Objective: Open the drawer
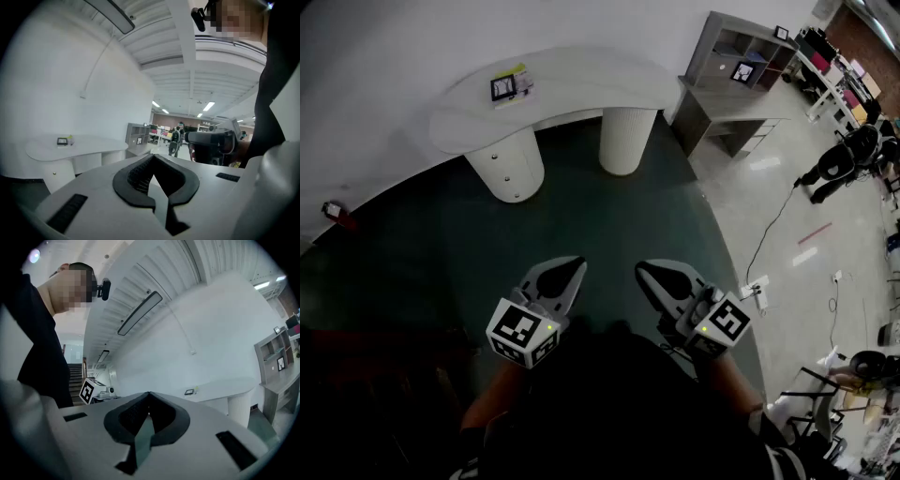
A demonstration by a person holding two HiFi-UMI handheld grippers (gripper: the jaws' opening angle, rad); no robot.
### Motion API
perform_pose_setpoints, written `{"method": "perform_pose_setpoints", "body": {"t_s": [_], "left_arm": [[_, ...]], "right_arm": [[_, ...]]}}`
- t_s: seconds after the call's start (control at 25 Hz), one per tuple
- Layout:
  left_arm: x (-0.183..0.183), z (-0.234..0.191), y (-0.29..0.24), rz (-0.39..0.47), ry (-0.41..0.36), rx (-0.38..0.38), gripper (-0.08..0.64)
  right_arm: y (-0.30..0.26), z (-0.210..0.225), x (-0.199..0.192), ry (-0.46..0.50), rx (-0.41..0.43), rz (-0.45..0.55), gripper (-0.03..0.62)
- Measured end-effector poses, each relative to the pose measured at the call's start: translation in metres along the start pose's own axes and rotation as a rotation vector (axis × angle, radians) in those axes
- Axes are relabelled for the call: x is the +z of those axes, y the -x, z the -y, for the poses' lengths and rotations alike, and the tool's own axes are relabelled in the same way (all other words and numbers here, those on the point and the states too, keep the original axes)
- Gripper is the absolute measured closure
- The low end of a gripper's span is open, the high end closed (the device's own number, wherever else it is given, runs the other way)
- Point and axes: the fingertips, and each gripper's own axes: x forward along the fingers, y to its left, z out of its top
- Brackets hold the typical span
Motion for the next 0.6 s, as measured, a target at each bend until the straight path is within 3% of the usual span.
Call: {"method": "perform_pose_setpoints", "body": {"t_s": [0.6], "left_arm": [[0.002, -0.040, 0.030, 0.030, -0.004, 0.007, 0.549]], "right_arm": [[-0.046, -0.021, -0.004, -0.010, 0.003, -0.021, 0.575]]}}
